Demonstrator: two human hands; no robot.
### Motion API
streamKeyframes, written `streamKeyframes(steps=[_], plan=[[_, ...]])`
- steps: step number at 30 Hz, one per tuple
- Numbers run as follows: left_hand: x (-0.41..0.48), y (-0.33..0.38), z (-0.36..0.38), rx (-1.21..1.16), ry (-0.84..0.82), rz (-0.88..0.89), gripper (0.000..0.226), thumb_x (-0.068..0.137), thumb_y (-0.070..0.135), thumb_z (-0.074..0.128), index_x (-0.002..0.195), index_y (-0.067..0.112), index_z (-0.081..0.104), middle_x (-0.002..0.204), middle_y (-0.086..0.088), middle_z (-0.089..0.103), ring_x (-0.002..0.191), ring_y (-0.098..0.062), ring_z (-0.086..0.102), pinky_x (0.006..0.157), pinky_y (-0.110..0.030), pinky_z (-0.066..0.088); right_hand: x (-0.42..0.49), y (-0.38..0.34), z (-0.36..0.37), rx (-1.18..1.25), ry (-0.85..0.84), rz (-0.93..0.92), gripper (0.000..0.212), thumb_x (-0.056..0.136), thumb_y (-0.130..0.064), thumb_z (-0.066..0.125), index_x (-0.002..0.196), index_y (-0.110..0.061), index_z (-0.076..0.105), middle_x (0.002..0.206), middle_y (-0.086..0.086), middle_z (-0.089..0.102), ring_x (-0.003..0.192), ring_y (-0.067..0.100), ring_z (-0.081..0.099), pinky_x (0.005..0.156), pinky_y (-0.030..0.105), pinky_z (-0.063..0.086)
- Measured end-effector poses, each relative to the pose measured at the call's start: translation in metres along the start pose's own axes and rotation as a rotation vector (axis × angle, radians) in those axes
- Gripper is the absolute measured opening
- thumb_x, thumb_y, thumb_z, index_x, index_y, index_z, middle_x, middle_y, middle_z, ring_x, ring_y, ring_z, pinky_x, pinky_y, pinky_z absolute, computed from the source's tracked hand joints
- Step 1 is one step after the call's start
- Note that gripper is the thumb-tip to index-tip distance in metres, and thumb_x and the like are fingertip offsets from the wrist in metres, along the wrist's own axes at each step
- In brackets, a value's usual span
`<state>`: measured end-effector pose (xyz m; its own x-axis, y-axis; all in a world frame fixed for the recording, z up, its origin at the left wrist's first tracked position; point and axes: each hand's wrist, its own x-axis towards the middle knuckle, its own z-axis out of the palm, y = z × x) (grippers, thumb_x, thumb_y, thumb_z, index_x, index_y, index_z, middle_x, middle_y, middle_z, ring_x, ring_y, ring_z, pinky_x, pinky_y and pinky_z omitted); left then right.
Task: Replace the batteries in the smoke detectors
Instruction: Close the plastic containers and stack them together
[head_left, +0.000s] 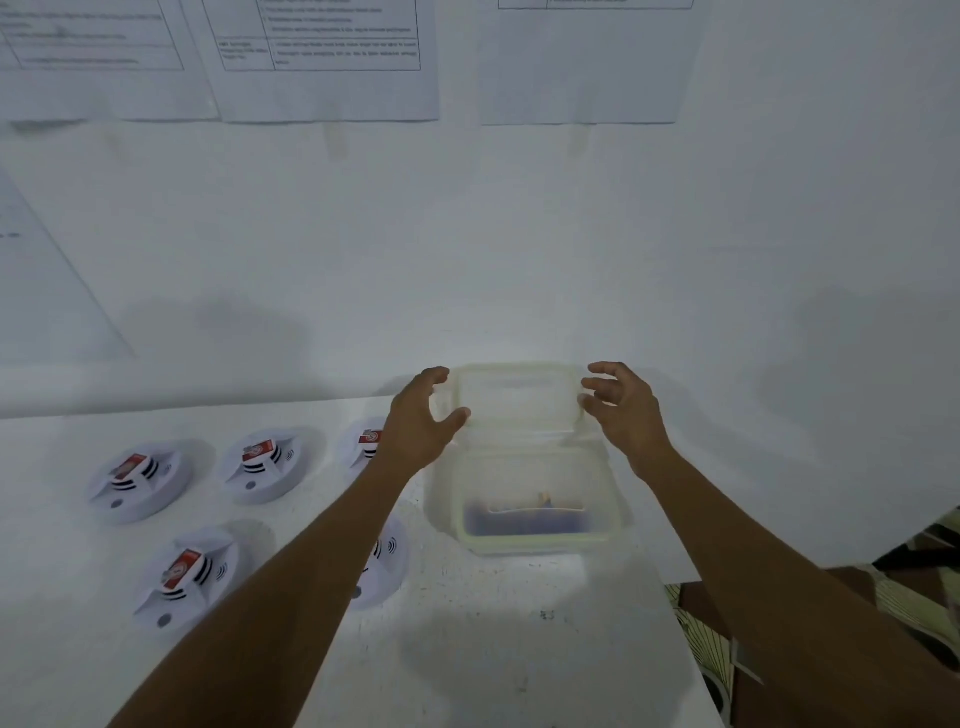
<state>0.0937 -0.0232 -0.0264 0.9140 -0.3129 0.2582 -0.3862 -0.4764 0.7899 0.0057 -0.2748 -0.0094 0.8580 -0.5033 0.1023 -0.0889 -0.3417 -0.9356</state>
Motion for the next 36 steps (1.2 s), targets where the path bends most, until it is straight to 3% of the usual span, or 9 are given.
streamKeyframes(steps=[2,7,15,20,23,26,29,32,36], plan=[[-0.001,-0.001,-0.001,-0.029,-0.010,-0.027,0.058,0.082,0.025,0.076,0.132,0.012,0.050,0.131,-0.003,0.057,0.117,-0.019,0.054,0.102,-0.039,0.045,0.000,0.000,0.000,0.014,-0.017,0.023,0.033,0.087,-0.009,0.071,0.116,-0.022,0.062,0.108,0.001,0.071,0.097,0.015,0.067,0.078,0.022,0.049],[-0.002,0.003,-0.003,-0.110,-0.033,-0.069,0.064,0.076,0.021,0.081,0.132,0.015,0.050,0.129,-0.001,0.057,0.103,-0.020,0.060,0.090,-0.039,0.054,0.002,-0.001,-0.004,0.030,-0.045,0.043,0.036,0.086,-0.005,0.069,0.116,-0.022,0.062,0.111,0.002,0.067,0.088,0.019,0.068,0.078,0.040,0.057],[-0.003,0.010,-0.006,-0.016,-0.024,-0.066,0.063,0.074,0.029,0.082,0.128,0.015,0.054,0.127,0.001,0.055,0.100,-0.017,0.058,0.085,-0.036,0.055,0.003,-0.003,-0.005,-0.098,-0.016,0.005,0.035,0.084,-0.009,0.074,0.115,-0.022,0.063,0.110,-0.006,0.065,0.087,0.014,0.065,0.065,0.017,0.045],[-0.004,0.007,-0.004,-0.025,-0.028,-0.114,0.056,0.077,0.033,0.080,0.125,0.014,0.060,0.129,-0.001,0.059,0.106,-0.014,0.058,0.090,-0.027,0.050,0.006,0.001,0.002,-0.100,-0.027,0.037,0.028,0.086,-0.011,0.071,0.112,-0.021,0.065,0.108,-0.001,0.069,0.096,0.016,0.067,0.078,0.025,0.049],[-0.004,0.010,-0.002,-0.105,-0.045,-0.142,0.055,0.079,0.023,0.079,0.128,0.010,0.058,0.128,-0.005,0.061,0.105,-0.014,0.061,0.089,-0.023,0.048,0.006,0.000,0.007,-0.078,-0.016,0.045,0.027,0.088,-0.008,0.068,0.111,-0.022,0.065,0.106,0.003,0.070,0.092,0.014,0.066,0.071,0.024,0.049],[-0.005,0.012,0.000,-0.229,-0.047,-0.192,0.053,0.080,0.013,0.077,0.128,0.014,0.056,0.127,-0.005,0.062,0.100,-0.016,0.064,0.089,-0.029,0.051,0.005,0.001,0.011,-0.057,0.017,0.065,0.028,0.088,-0.009,0.067,0.109,-0.026,0.062,0.104,0.002,0.070,0.091,0.015,0.066,0.072,0.029,0.052],[-0.004,0.012,0.002,-0.288,-0.043,-0.216,0.051,0.082,0.010,0.075,0.128,0.017,0.055,0.128,-0.003,0.061,0.096,-0.014,0.064,0.082,-0.026,0.052,0.004,0.004,0.012,-0.028,0.023,0.081,0.030,0.089,-0.011,0.067,0.108,-0.031,0.060,0.106,0.000,0.070,0.092,0.016,0.067,0.078,0.035,0.054],[-0.001,0.013,0.002,-0.275,-0.051,-0.211,0.052,0.083,0.011,0.074,0.129,0.018,0.053,0.126,-0.002,0.060,0.094,-0.014,0.063,0.075,-0.020,0.049,0.001,0.004,0.012,0.037,0.005,0.091,0.033,0.090,-0.009,0.065,0.110,-0.034,0.057,0.107,0.001,0.069,0.094,0.018,0.066,0.073,0.032,0.053],[0.002,0.007,0.000,-0.263,-0.100,-0.180,0.052,0.084,0.015,0.073,0.132,0.019,0.053,0.129,0.000,0.059,0.107,-0.018,0.063,0.086,-0.031,0.054,0.005,0.004,0.006,-0.004,-0.050,0.063,0.031,0.090,-0.011,0.066,0.111,-0.033,0.059,0.111,0.002,0.069,0.092,0.016,0.068,0.085,0.039,0.056]])
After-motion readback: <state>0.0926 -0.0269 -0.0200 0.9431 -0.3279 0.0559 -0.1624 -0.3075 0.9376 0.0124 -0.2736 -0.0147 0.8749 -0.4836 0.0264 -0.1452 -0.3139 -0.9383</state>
